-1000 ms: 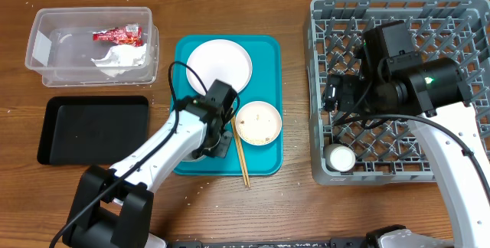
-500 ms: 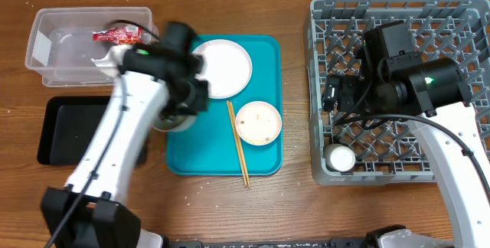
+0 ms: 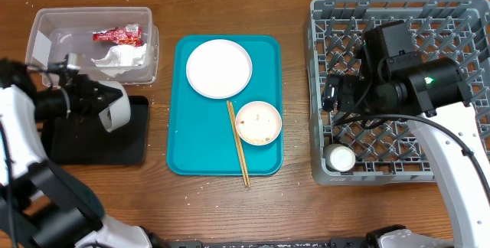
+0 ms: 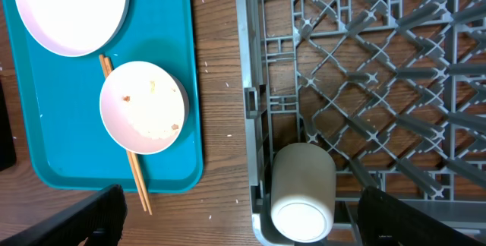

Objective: Sort waste into correct bins and load items into the dishwasher
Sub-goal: 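Carry the grey bowl left and tip the scraps onto the black tray, then return the grey bowl to the teal tray and release it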

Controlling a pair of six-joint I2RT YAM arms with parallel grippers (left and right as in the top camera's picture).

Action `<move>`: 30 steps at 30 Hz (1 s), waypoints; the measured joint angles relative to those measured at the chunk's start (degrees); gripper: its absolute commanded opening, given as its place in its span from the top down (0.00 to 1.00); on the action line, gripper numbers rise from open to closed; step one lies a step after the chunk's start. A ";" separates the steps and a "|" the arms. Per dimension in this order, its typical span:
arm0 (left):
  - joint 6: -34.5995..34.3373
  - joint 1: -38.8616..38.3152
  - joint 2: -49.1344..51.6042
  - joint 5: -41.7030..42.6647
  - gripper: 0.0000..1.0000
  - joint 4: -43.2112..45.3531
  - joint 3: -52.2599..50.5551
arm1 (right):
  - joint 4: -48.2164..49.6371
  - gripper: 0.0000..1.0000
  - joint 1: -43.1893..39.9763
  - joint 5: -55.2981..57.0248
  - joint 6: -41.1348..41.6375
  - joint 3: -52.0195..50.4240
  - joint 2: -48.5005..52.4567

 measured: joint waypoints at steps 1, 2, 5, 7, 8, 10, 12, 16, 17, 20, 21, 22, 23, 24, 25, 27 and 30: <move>0.66 1.20 1.97 2.62 0.96 -0.81 -0.09 | -0.02 0.01 0.00 0.00 -0.02 0.00 0.00; 1.42 2.25 4.00 5.07 0.96 -1.64 -0.20 | -0.07 0.01 0.00 0.00 0.00 0.00 0.00; 3.04 4.61 10.36 11.56 0.96 -4.81 -0.46 | -0.11 0.01 0.00 -0.02 0.00 0.00 0.00; 3.58 5.75 14.12 15.19 0.96 -6.19 -0.63 | -0.31 0.01 0.00 0.00 0.00 0.00 0.00; 3.96 6.21 15.76 16.90 0.96 -6.82 -0.68 | -0.37 0.01 0.00 0.00 0.00 0.00 0.00; 4.35 6.84 18.29 19.85 0.96 -7.72 -0.76 | -0.37 0.01 0.00 -0.02 0.00 0.00 0.00; 4.55 7.13 19.67 22.21 0.96 -8.07 -0.87 | -0.35 0.01 0.00 0.00 -0.20 0.00 0.00; 4.59 7.17 19.96 25.99 0.96 -8.61 -0.98 | -0.39 0.01 0.02 0.00 -0.61 0.00 0.00; 4.59 7.17 19.96 26.86 0.96 -9.05 -0.98 | -0.48 0.01 0.00 0.00 -0.68 0.00 0.00; 4.87 7.17 19.96 29.20 0.96 -11.41 -0.98 | -0.63 0.01 0.00 -0.02 -1.09 0.00 0.00; 5.22 7.17 19.96 29.75 0.96 -11.96 -0.98 | -0.63 0.01 0.02 0.02 -1.11 0.00 0.00; 5.60 7.17 19.96 30.21 0.96 -12.02 -0.98 | -0.68 0.01 0.00 -0.02 -1.22 0.00 0.00; 5.77 7.19 19.96 30.47 0.96 -11.72 -0.96 | -0.72 0.01 0.00 -0.02 -1.25 0.00 0.00; 5.84 7.23 19.96 30.51 0.96 -10.49 -0.92 | -0.74 0.01 0.02 -0.02 -1.27 0.00 0.00; 5.81 7.52 19.96 30.42 0.96 -9.44 -0.76 | -0.92 0.01 0.00 -0.02 -1.33 0.00 0.00; 5.84 8.00 19.96 29.24 0.96 -9.38 -0.09 | -1.44 0.00 0.00 0.00 -1.46 0.00 0.00; 8.50 8.61 19.96 26.45 0.96 -14.23 1.77 | -1.70 0.00 0.00 -0.02 -1.49 0.00 0.00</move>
